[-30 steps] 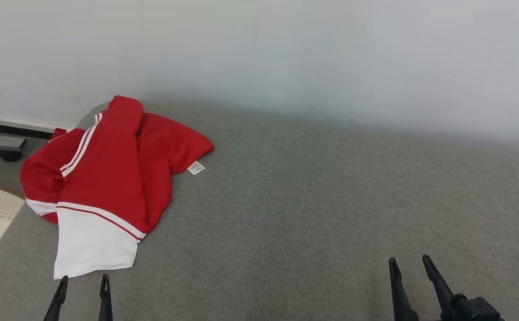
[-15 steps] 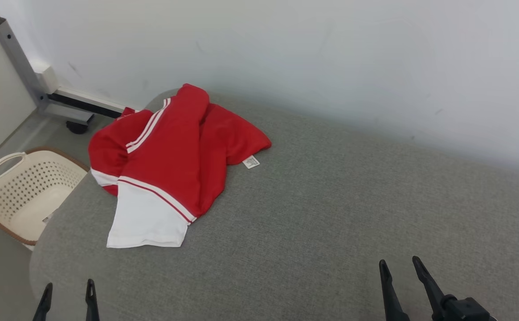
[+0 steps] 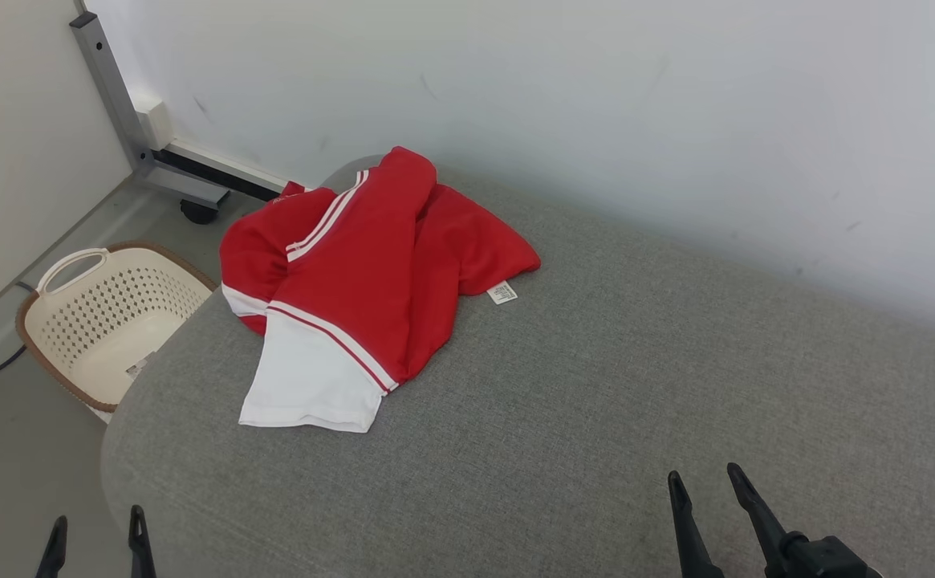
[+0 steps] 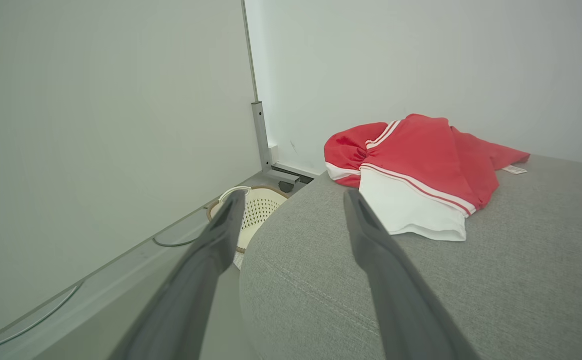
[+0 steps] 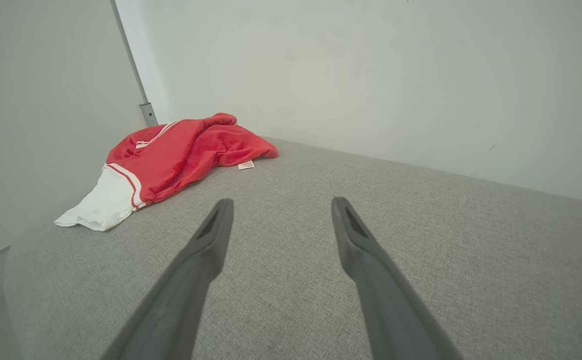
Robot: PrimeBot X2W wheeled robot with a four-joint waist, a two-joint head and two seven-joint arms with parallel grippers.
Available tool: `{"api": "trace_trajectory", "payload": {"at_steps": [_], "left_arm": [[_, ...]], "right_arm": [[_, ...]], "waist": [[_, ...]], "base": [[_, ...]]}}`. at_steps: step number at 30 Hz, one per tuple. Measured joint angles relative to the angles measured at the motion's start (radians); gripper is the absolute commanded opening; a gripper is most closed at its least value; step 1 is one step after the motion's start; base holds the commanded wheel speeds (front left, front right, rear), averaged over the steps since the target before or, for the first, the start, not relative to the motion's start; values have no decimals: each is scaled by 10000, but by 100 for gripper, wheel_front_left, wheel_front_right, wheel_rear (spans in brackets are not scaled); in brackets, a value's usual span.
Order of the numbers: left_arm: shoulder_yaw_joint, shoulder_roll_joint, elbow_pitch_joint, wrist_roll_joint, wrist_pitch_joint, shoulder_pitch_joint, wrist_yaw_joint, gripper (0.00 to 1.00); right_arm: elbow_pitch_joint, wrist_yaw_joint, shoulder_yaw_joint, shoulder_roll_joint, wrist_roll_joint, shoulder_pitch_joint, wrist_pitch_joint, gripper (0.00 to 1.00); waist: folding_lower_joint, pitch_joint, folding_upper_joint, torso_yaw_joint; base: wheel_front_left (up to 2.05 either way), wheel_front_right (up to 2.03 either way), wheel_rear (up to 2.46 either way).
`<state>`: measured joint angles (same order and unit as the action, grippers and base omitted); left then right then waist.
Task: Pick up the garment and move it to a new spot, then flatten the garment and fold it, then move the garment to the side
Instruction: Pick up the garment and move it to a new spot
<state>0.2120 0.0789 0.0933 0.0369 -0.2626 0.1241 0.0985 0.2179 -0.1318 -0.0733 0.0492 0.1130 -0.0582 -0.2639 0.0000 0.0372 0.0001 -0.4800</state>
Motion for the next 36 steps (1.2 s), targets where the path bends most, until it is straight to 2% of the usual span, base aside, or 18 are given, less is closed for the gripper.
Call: {"api": "trace_trajectory", "payload": {"at_steps": [10,18,27,36], "left_arm": [[247,-115,36,173,0,-89,73,100],[617,-69,186,267,0,-920,167,100],[1252,594,412,696,2,-2771,259,100],[1743,1636,1223,1361,0,-4548,324,100]], "right_arm": [[38,0,-58,0,-29,113,0,100],[-17,0,-397,0,-171,734,0,100],[-150,0,-631,-8,-213,1587,0,100],[-345,0,-502,8,-148,2273,0,100]], "waist": [[0,-113,0,241],[0,-449,0,904],[1,-1196,0,2123],[1,-2336,2,3349]], "base": [[0,0,0],[0,0,0],[0,0,0],[0,0,0]]}}
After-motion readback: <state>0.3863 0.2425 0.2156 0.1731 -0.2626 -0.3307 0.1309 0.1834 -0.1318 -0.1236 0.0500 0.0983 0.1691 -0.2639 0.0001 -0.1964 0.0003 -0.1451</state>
